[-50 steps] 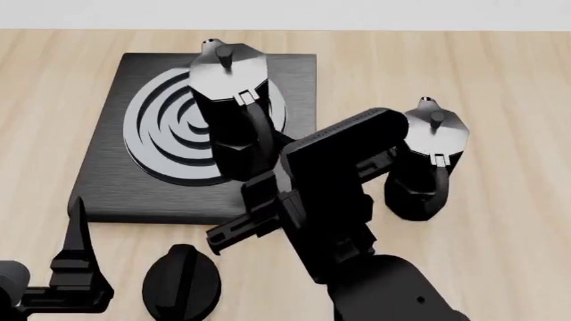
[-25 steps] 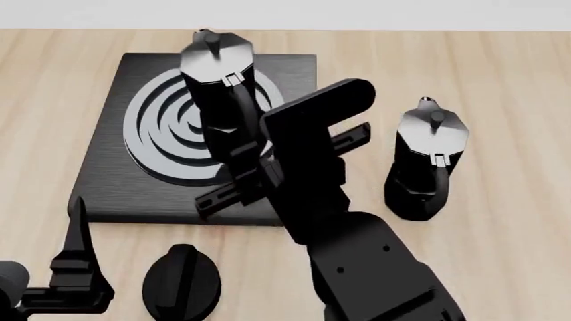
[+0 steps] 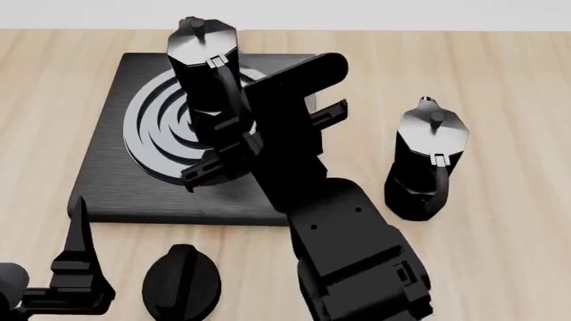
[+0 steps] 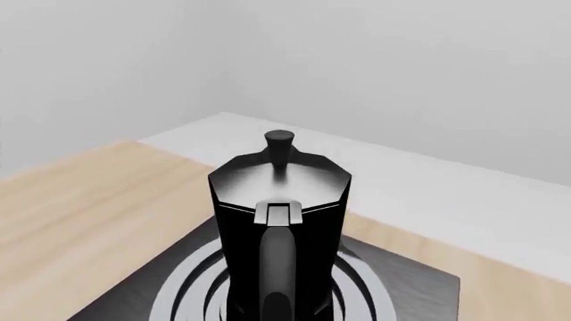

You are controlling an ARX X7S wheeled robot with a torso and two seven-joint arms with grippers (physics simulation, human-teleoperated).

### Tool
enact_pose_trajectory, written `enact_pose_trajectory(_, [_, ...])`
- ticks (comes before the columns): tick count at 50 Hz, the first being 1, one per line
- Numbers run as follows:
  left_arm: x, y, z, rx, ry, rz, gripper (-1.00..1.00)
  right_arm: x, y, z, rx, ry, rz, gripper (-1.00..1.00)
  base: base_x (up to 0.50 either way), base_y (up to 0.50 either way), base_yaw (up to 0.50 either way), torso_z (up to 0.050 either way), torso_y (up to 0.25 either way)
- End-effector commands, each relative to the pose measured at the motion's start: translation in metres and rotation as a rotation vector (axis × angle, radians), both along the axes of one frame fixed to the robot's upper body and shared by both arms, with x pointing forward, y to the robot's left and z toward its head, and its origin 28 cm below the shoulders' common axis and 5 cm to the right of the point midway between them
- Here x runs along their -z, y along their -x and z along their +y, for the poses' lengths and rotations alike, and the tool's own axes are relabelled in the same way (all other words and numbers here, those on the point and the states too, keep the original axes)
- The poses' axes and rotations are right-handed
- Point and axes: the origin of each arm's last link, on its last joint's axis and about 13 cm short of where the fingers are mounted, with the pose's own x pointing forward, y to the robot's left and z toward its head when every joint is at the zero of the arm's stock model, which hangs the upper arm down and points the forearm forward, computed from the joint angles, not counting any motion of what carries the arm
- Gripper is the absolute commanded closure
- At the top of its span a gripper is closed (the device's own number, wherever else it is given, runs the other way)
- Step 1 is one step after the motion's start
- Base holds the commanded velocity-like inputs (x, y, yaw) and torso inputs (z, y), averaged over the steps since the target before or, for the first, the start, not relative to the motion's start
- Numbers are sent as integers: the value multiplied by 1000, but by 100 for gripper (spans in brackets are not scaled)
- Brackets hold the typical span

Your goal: Put the right moka pot on the stove.

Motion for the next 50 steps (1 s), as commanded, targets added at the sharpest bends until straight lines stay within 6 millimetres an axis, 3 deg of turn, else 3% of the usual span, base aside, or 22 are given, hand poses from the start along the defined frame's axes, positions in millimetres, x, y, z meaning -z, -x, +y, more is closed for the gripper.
enact_pose_trajectory(1, [-1, 1, 0, 6, 4, -3, -100, -13, -13, 10, -19, -8, -34, 100, 0, 0, 0, 0, 10])
enact_pose_trajectory(29, [0, 1, 0, 15, 8, -7, -100, 2, -37, 23, -26, -8, 14, 100, 0, 0, 0, 0, 1])
enact_pose_trajectory(45, [-2, 2, 1, 14, 20, -13, -100, 19, -36, 18, -11, 41, 50, 100, 0, 0, 0, 0, 1])
enact_pose_trajectory(50, [-1, 2, 1, 13, 25, -15, -100, 25, -27, 17, -7, 95, 69, 100, 0, 0, 0, 0, 0])
